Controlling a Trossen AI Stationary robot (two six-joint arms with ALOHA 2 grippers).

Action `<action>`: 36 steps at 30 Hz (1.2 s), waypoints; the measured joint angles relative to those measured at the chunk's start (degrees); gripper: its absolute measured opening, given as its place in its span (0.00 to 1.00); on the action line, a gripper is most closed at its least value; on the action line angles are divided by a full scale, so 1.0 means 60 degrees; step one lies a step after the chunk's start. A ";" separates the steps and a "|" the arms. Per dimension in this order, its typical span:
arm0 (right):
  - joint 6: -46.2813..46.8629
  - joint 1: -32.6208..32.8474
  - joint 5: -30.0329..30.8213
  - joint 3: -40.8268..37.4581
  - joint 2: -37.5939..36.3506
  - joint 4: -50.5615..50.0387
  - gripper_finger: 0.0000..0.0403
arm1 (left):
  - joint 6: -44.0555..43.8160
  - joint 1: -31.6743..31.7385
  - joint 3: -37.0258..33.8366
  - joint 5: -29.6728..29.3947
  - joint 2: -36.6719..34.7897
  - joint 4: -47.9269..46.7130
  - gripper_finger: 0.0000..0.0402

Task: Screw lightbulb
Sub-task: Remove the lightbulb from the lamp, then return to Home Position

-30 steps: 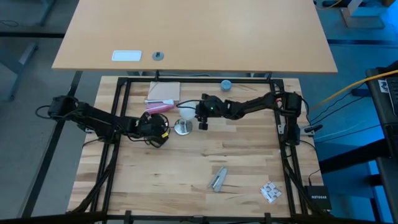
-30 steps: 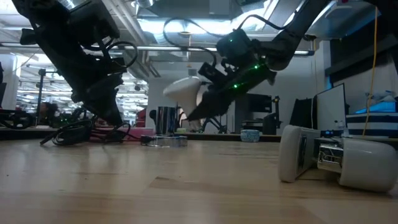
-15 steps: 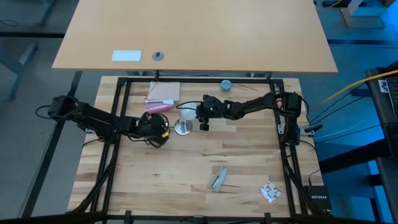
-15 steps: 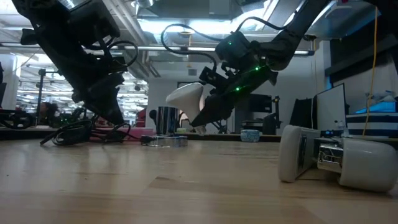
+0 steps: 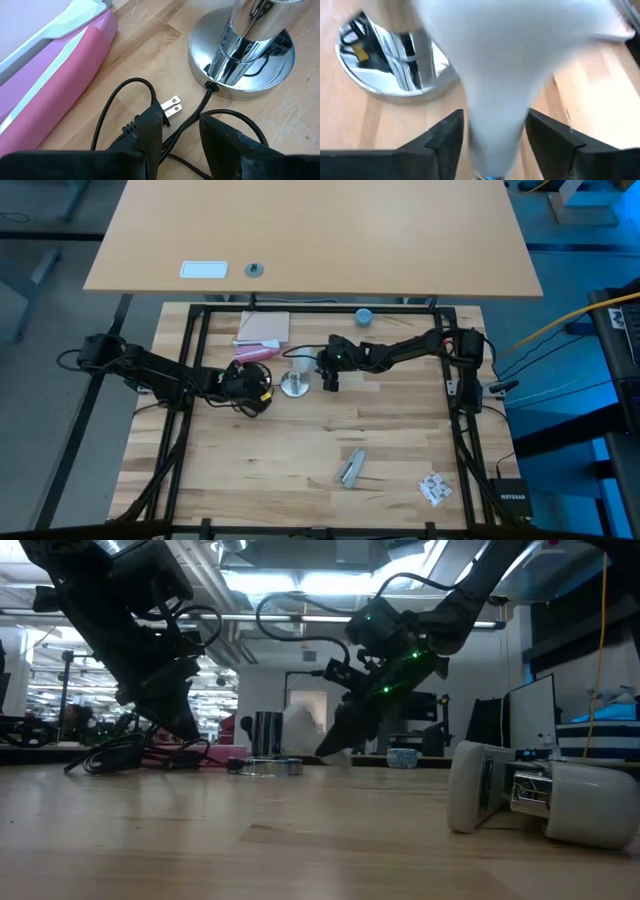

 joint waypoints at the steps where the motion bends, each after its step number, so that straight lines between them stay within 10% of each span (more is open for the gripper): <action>1: 0.0014 0.0000 0.0062 0.0000 0.0012 -0.0073 0.54 | 0.0000 0.0000 0.0000 0.0000 0.0000 0.0000 0.31; 16: -0.0532 -0.0004 0.0447 0.0004 -0.0432 -0.0291 0.63 | 0.0854 0.0000 -0.0004 0.0000 -0.1126 0.0031 0.31; 36: -0.2562 -0.0004 0.0919 0.0011 -0.7613 -0.5666 0.63 | 0.3370 0.0000 0.0000 -0.0004 -0.9975 -0.0064 0.31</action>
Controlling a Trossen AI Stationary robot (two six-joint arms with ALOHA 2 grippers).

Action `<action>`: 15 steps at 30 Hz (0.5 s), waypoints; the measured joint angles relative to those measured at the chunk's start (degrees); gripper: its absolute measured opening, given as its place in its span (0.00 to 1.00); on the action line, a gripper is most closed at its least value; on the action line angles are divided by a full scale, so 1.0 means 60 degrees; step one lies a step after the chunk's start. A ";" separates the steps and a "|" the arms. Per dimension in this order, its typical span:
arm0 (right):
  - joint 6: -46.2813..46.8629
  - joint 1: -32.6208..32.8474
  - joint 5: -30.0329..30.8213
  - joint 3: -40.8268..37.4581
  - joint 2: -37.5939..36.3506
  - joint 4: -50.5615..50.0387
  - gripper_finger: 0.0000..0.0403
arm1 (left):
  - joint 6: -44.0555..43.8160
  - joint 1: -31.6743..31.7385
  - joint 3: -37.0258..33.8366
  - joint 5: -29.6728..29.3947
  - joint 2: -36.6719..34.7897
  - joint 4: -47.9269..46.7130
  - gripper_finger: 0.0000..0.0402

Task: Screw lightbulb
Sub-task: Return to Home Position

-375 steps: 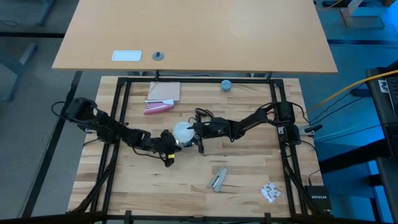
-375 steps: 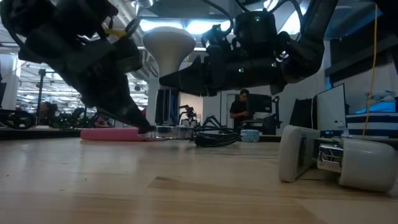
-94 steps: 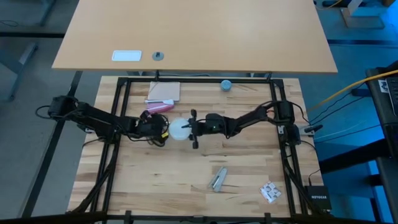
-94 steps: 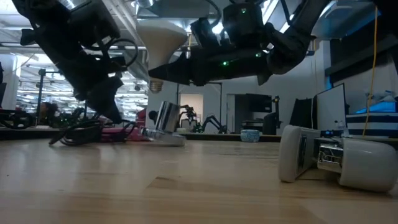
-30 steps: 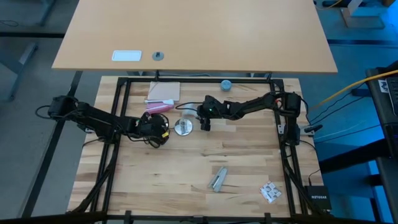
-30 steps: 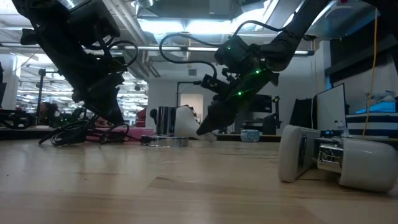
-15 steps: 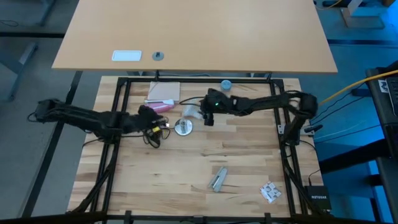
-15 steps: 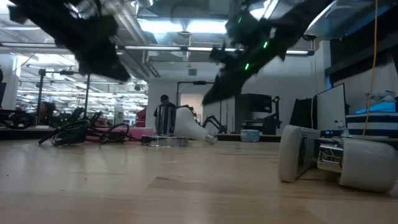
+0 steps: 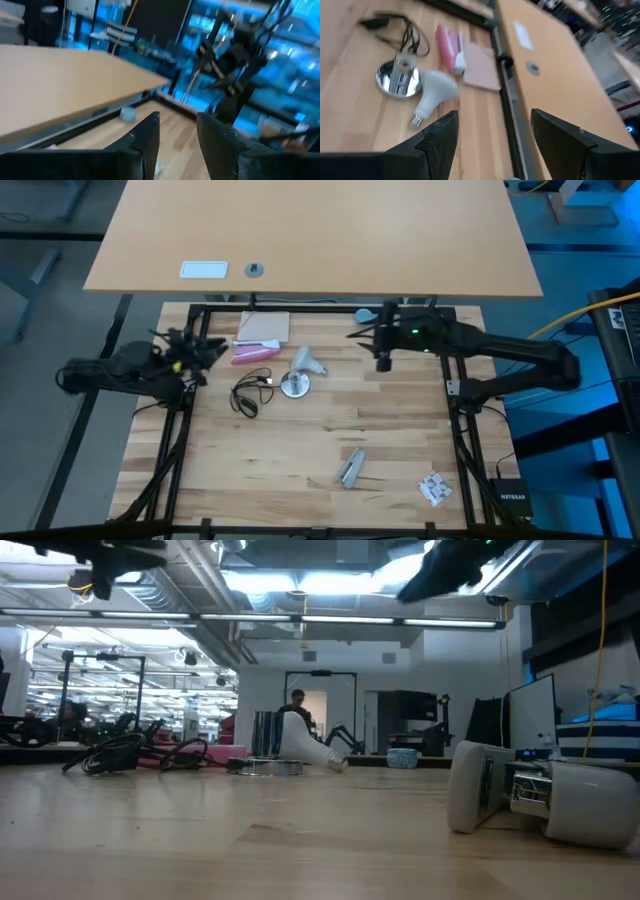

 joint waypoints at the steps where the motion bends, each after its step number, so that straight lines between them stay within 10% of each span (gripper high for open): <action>1: 0.0050 0.0000 0.0000 0.0000 -0.0221 -0.0019 0.63 | -0.0008 0.0000 0.0000 0.0000 -0.0277 -0.0002 0.31; 15: 0.0705 0.0004 0.0309 -0.0874 -0.1232 -0.2318 0.63 | -0.0566 -0.0003 -0.0518 0.0150 -0.2068 -0.2769 0.31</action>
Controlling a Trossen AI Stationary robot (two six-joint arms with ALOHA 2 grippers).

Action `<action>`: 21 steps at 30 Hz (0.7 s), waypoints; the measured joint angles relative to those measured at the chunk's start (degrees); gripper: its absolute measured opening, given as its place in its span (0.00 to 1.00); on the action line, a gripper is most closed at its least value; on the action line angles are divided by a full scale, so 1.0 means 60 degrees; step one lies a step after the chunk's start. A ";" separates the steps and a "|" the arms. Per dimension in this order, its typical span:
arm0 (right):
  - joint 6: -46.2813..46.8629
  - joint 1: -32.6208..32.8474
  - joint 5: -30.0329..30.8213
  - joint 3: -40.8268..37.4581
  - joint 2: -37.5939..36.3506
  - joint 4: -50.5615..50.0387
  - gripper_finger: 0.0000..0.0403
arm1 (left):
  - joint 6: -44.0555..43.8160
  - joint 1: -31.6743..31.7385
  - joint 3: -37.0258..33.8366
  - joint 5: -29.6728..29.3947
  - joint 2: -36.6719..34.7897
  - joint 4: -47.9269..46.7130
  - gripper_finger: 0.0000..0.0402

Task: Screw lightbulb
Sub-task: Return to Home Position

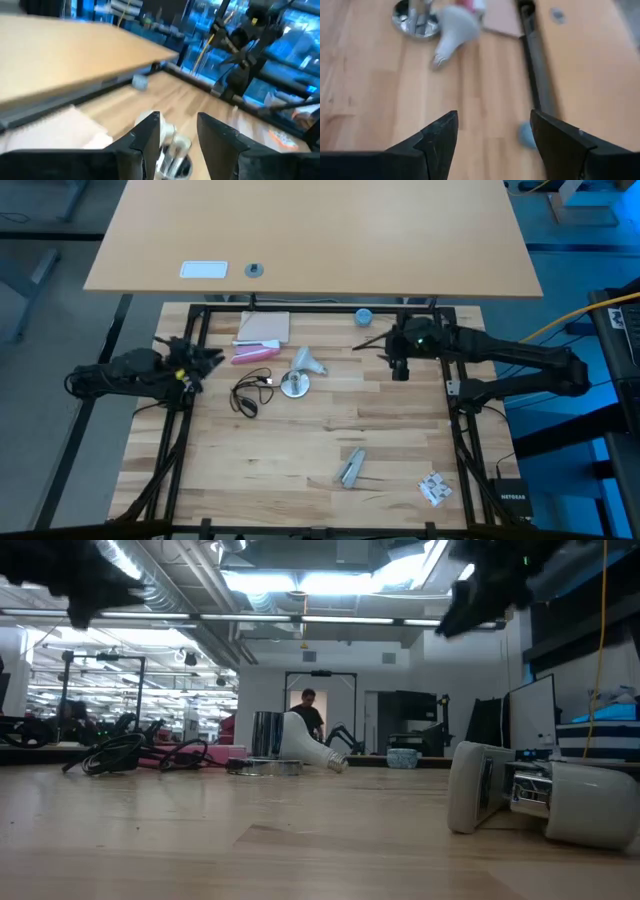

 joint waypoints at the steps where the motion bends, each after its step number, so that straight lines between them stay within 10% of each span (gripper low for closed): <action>1: 0.0071 -0.0001 -0.0217 -0.0378 -0.0041 0.0285 0.63 | -0.0121 0.0003 -0.0241 0.0052 0.0003 0.0033 0.31; 11: 0.0405 0.0000 -0.3238 -0.4964 0.0064 0.8416 0.63 | 0.1363 0.0000 -0.3304 0.1424 0.0007 0.4487 0.31; 21: 0.0641 -0.0004 -0.3626 -0.7122 0.0065 1.1960 0.63 | 0.2037 0.0000 -0.3955 0.1944 0.0062 0.5544 0.31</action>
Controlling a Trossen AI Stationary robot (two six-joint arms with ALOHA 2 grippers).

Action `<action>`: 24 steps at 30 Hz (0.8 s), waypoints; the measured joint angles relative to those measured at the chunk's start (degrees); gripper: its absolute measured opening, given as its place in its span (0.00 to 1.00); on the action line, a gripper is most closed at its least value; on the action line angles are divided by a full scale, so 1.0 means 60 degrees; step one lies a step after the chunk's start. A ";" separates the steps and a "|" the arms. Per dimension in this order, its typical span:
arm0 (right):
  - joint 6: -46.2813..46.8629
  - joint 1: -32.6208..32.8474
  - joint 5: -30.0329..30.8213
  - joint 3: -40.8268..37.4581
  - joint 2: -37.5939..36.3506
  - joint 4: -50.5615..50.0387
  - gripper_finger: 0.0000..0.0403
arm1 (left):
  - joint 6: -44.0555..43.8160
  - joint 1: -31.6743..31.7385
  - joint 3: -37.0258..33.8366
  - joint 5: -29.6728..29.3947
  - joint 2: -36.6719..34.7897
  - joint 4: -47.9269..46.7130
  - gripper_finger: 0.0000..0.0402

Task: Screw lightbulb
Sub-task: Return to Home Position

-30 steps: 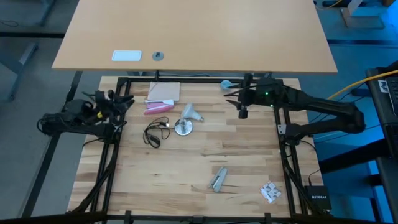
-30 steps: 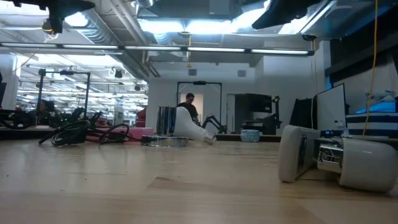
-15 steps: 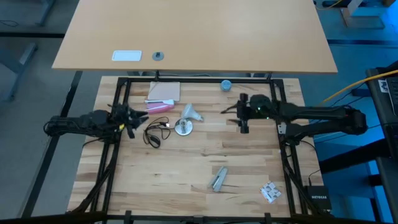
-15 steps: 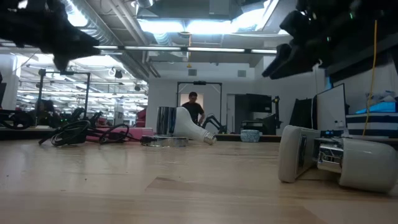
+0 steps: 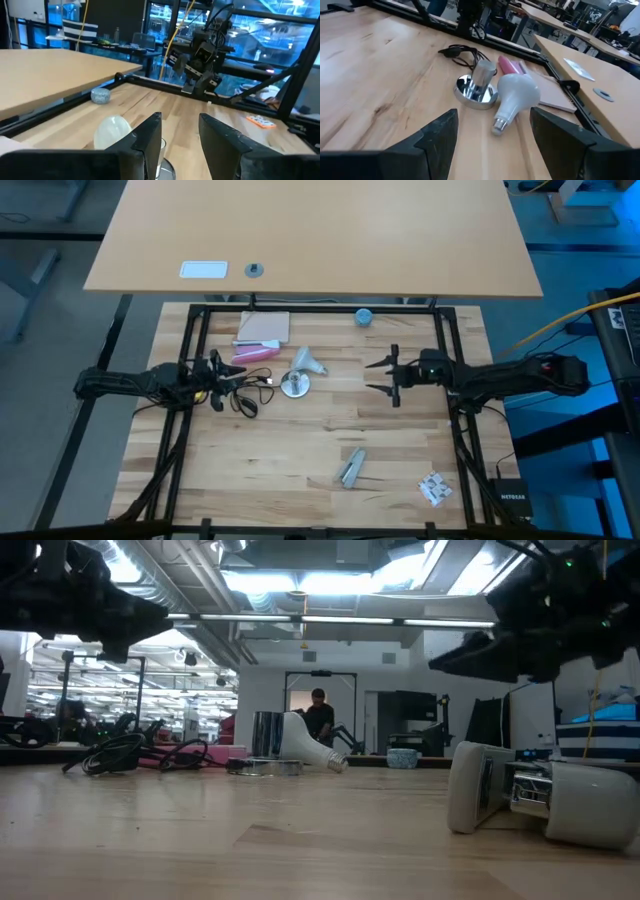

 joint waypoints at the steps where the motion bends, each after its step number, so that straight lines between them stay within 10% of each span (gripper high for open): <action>1: 0.0001 0.0000 -0.0026 -0.0155 0.0000 0.0168 0.63 | 0.0055 0.0001 0.0000 -0.0002 0.0000 -0.0015 0.31; 24: 0.0193 0.0003 0.0741 -0.1632 0.0018 0.0722 0.63 | 0.0281 0.0004 0.0000 -0.0003 0.0000 -0.0030 0.31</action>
